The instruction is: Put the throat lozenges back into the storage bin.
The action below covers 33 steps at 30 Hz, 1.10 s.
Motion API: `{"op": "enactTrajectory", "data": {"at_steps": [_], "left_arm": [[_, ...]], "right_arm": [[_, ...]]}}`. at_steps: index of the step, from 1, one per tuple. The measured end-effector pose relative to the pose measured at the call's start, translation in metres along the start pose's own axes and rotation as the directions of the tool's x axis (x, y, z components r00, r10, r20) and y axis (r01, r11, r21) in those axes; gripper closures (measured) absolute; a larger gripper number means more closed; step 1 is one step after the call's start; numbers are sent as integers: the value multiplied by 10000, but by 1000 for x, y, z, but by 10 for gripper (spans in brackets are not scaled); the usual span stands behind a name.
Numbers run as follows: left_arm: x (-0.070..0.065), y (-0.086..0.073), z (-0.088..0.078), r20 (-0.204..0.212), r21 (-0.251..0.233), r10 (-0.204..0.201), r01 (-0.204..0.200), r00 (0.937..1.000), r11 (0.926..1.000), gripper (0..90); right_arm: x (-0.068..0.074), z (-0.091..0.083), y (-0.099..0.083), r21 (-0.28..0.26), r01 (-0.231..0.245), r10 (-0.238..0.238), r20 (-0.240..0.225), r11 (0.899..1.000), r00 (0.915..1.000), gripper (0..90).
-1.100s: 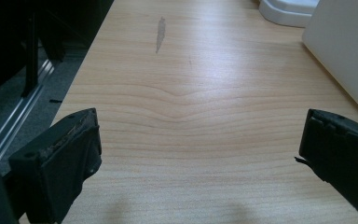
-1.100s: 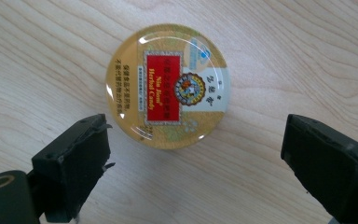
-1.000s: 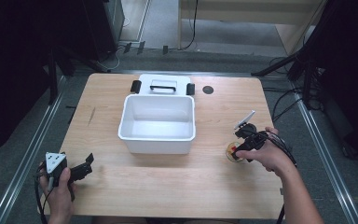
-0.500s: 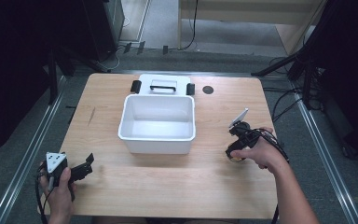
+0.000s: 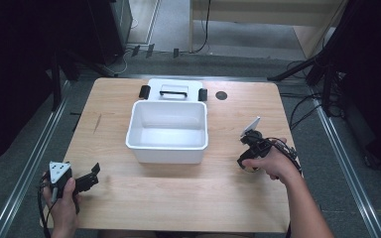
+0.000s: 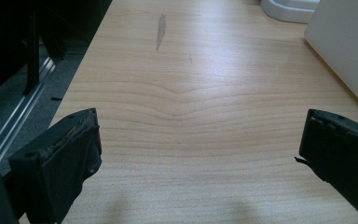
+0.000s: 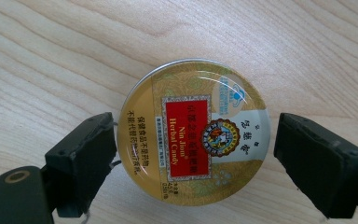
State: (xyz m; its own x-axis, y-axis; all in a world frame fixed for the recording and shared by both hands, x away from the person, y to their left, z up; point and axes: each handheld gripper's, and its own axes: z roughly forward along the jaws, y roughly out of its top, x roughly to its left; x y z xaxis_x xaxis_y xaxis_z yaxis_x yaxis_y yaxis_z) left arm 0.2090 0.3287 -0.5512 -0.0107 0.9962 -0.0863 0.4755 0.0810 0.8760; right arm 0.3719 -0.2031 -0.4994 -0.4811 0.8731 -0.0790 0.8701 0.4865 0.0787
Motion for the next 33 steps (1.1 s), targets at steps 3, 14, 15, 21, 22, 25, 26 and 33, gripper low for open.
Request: {"op": "enactTrajectory", "data": {"at_steps": [3, 14, 15, 21, 22, 25, 26, 33], "left_arm": [[0, 0, 0, 7, 13, 15, -15, 10000, 10000, 0], [0, 0, 0, 58, 38, 10, -10, 10000, 10000, 0], [0, 0, 0, 59, 39, 10, -10, 10000, 10000, 0], [0, 0, 0, 59, 46, 15, -15, 10000, 10000, 0], [0, 0, 0, 61, 46, 14, -14, 10000, 10000, 0], [0, 0, 0, 63, 51, 14, -14, 10000, 10000, 0], [0, 0, 0, 66, 52, 15, -16, 10000, 10000, 0], [1, 0, 0, 81, 59, 15, -15, 10000, 10000, 0]], "right_arm": [[-1, 1, 0, 40, -7, 7, -40, 10000, 10000, 134], [-3, 5, -1, 6, -144, 144, -111, 9999, 9998, 203], [-4, 5, -1, 20, -179, 180, -131, 9998, 9998, 204], [-7, -1, -1, -86, -194, 192, -162, 9998, 9997, 205], [-7, -2, -1, -92, -227, 225, -143, 9997, 9996, 205], [-9, -7, 0, -154, -160, 157, -153, 9998, 9998, 205], [-9, -9, 0, -182, -130, 128, -134, 9997, 9998, 205], [-9, -16, 1, -237, -44, 40, -164, 9997, 9999, 205]]}}
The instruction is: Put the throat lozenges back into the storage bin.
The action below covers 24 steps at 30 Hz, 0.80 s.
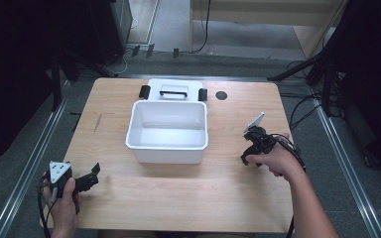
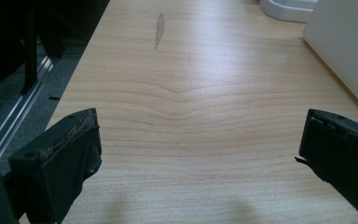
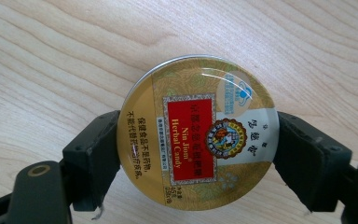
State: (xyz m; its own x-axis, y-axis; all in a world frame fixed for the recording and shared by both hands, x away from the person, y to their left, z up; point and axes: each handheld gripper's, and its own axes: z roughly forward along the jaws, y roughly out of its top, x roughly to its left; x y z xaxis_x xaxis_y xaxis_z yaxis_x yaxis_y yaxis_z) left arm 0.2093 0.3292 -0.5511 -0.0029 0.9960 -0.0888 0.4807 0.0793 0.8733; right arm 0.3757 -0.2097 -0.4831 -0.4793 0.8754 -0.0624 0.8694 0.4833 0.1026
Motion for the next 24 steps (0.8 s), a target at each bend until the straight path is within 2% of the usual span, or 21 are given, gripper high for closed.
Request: {"op": "enactTrajectory", "data": {"at_steps": [12, 24], "left_arm": [[0, 0, 0, 16, 20, -6, 6, 10000, 10000, 0], [-1, 0, 0, 54, 16, 0, -1, 10000, 10000, 0]], "right_arm": [[0, -11, 6, -90, 13, -14, -81, 10000, 10000, 206], [4, -29, 15, -153, 318, -319, -73, 9994, 9995, 206]]}}
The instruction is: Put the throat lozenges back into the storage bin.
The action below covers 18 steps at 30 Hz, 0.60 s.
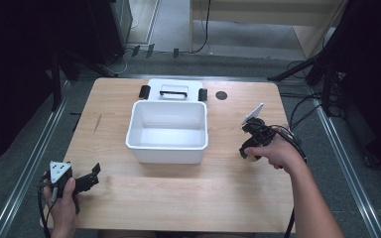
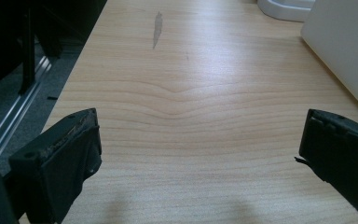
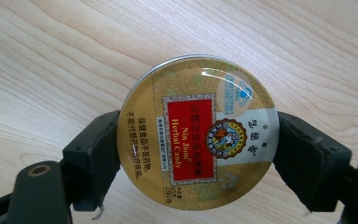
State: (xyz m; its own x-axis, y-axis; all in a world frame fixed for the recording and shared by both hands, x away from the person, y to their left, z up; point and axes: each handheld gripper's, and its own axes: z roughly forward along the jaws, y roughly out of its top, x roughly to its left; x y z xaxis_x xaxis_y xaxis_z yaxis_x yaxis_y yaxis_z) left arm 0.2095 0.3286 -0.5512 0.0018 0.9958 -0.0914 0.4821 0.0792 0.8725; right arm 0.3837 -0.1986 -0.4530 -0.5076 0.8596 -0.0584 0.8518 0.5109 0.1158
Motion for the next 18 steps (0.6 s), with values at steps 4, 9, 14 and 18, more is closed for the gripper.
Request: {"op": "enactTrajectory", "data": {"at_steps": [4, 9, 14, 18], "left_arm": [[0, 0, 0, 19, 22, -8, 8, 10000, 10000, 0], [0, 0, 0, 22, 29, 0, 0, 10000, 10000, 0], [0, 0, 0, 18, 23, 8, -8, 10000, 10000, 0], [0, 0, 0, 37, 27, 4, -4, 10000, 10000, 0]], "right_arm": [[1, -5, 4, -12, 54, -54, -5, 10000, 10000, 206], [2, -11, 8, -12, 89, -89, -21, 10000, 10000, 206], [4, -18, 11, -40, 281, -281, -61, 9996, 9996, 207], [5, -24, 14, -61, 313, -314, -53, 9995, 9995, 206]]}}
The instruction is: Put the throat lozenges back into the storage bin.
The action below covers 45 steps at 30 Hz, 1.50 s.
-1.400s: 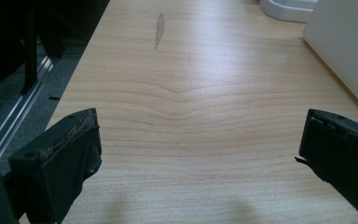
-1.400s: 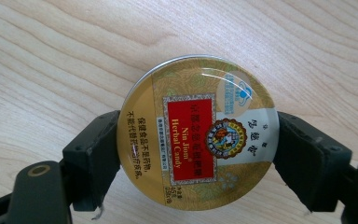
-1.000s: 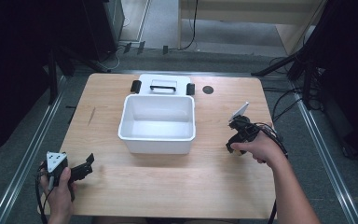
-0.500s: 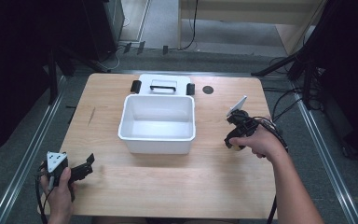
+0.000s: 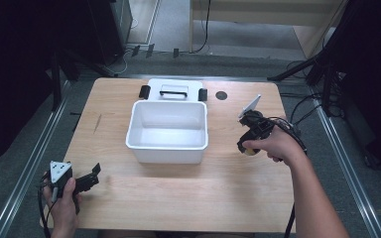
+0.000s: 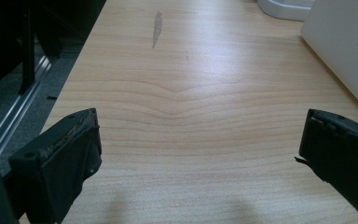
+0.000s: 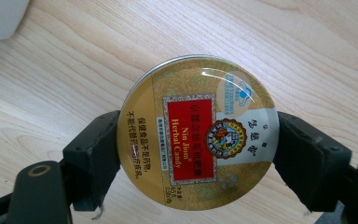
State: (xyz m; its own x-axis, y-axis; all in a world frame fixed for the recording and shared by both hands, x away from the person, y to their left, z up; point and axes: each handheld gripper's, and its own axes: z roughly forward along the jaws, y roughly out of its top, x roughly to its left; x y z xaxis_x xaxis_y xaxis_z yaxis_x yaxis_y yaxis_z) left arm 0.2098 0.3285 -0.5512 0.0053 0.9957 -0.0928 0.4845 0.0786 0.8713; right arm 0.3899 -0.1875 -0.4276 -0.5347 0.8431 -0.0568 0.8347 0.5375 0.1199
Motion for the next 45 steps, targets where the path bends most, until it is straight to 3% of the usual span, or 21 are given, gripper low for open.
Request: {"op": "enactTrajectory", "data": {"at_steps": [45], "left_arm": [[0, 0, 1, 147, 33, 0, 0, 9999, 10000, 0]], "right_arm": [[38, -67, 59, -235, 1114, -1113, 79, 9935, 9938, 207]]}}
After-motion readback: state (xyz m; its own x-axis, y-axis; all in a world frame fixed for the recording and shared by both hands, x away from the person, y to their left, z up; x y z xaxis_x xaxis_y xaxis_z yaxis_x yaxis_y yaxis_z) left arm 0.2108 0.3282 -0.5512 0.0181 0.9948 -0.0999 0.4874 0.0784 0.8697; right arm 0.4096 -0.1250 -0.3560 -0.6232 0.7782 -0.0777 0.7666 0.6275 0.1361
